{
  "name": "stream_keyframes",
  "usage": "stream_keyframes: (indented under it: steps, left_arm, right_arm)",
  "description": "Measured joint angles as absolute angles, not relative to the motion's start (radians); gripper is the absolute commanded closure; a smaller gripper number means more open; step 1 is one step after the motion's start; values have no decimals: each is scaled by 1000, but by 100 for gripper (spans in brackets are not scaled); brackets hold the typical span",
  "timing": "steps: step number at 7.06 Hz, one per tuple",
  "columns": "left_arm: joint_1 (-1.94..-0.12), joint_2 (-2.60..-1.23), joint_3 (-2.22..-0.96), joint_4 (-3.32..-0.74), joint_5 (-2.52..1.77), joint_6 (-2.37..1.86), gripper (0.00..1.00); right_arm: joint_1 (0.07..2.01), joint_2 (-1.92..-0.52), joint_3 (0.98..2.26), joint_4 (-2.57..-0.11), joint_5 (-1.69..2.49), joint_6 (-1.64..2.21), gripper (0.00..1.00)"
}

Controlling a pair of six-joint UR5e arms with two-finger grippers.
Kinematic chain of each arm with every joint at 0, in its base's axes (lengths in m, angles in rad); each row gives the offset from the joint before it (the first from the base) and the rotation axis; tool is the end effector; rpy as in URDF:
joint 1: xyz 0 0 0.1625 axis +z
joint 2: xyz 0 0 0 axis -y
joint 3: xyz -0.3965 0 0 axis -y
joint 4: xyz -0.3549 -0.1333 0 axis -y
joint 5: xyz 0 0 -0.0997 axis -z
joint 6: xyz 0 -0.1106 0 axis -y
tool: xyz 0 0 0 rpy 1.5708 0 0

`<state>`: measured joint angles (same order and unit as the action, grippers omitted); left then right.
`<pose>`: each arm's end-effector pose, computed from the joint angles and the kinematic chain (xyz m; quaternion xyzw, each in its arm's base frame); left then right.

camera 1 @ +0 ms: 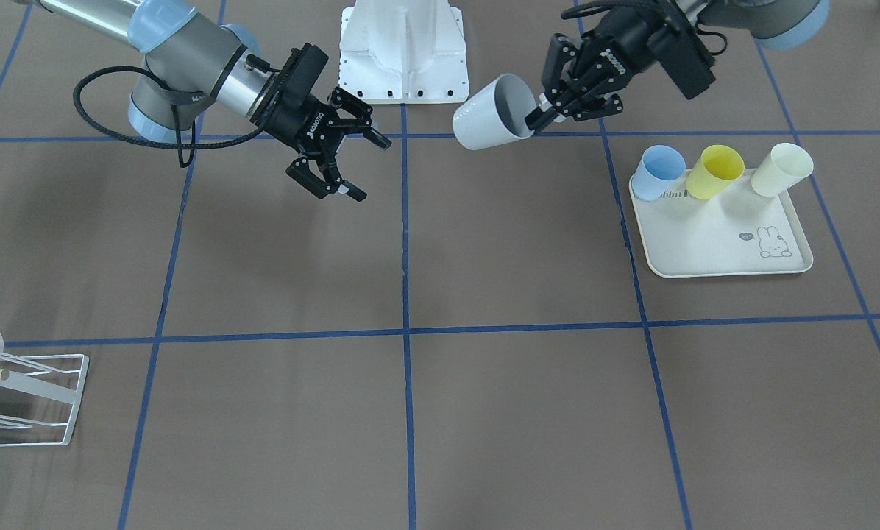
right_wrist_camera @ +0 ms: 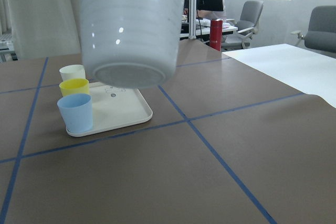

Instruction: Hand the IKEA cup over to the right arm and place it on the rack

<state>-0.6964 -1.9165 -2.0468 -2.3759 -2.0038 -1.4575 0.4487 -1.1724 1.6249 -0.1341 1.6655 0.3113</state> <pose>0.3054 -0.3686 0.1705 0.1439 0.7104 -0.0434 0.6875 -0.4390 -0.3477 0.2436 0.5920 -0.5526 -0.2661 0.5228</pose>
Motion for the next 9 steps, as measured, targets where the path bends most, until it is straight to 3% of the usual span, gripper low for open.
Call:
stream_keyframes:
  steps: [9]
  left_arm:
    - [-557, -1953, -2006, -2376, -1870, -1488, 100]
  right_arm:
    - [408, -1149, 1604, -9, 1654, 311, 1]
